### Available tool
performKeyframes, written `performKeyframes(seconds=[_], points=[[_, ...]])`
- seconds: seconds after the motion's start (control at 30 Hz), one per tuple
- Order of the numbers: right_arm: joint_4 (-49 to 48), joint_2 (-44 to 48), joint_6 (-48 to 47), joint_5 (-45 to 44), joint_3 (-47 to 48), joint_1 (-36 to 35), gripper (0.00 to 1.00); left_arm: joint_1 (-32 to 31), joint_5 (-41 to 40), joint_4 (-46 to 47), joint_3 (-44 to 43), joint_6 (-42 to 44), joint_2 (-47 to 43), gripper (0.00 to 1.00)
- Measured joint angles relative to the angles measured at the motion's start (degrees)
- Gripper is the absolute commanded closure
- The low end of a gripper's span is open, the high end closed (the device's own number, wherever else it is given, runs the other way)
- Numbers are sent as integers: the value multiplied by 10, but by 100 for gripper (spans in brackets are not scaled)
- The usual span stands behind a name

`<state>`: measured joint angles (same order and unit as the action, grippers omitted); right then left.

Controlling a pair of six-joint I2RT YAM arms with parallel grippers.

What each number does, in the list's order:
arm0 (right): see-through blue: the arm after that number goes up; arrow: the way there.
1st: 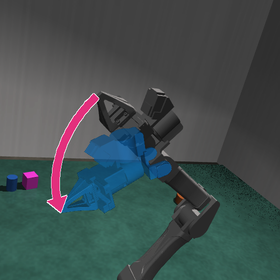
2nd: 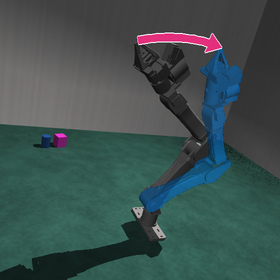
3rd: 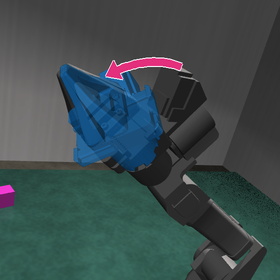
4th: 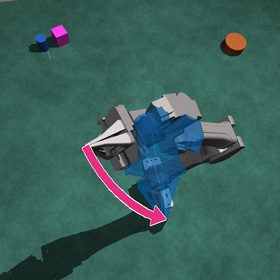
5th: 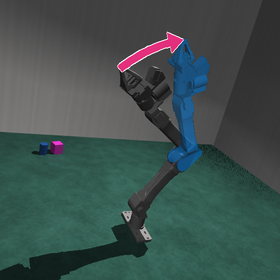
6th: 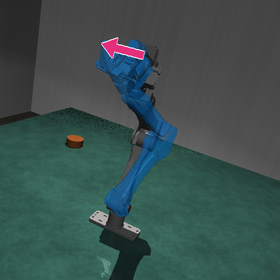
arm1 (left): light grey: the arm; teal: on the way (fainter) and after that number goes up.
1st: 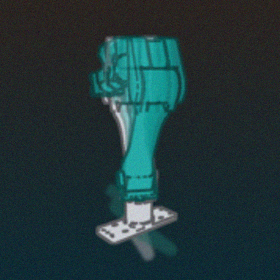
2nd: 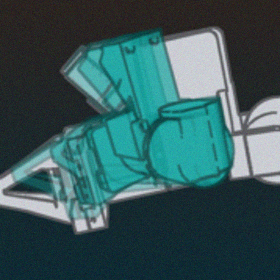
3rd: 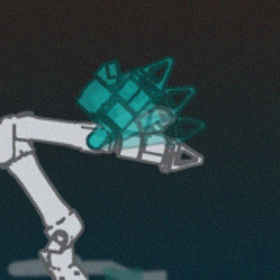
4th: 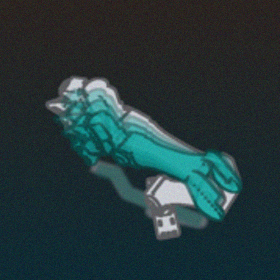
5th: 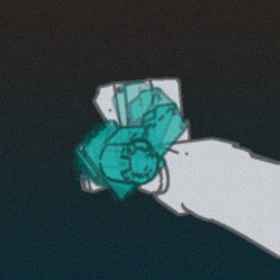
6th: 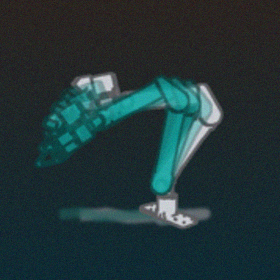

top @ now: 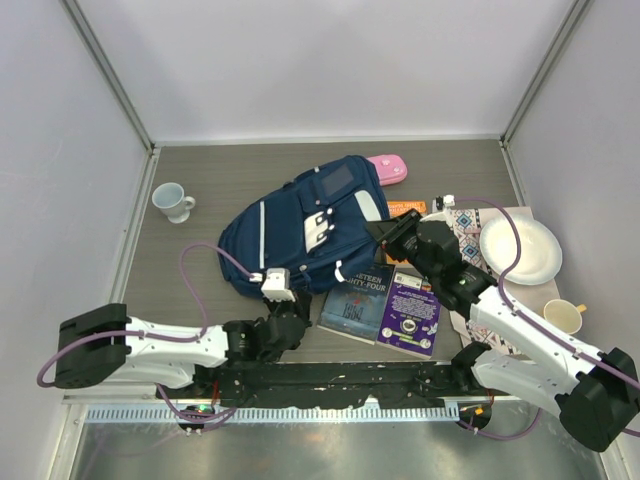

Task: Pack the student bag
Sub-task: Unzip the student bag at the center of the board.

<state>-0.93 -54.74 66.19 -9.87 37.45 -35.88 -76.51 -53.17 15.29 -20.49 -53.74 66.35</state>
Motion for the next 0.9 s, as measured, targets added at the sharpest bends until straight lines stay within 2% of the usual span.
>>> performKeyframes(seconds=[0.27,0.53,0.73,0.9], points=[[3,0,-11,-1,0,1,99,0,-2,-56,8,-18,-73,100],[38,-70,-76,64,75,67,99,-1,16,-232,31,-62,-213,100],[57,-207,-111,191,161,141,99,2,67,-285,37,-55,-280,100],[69,-346,-149,252,251,152,99,1,123,-266,37,-16,-239,100]])
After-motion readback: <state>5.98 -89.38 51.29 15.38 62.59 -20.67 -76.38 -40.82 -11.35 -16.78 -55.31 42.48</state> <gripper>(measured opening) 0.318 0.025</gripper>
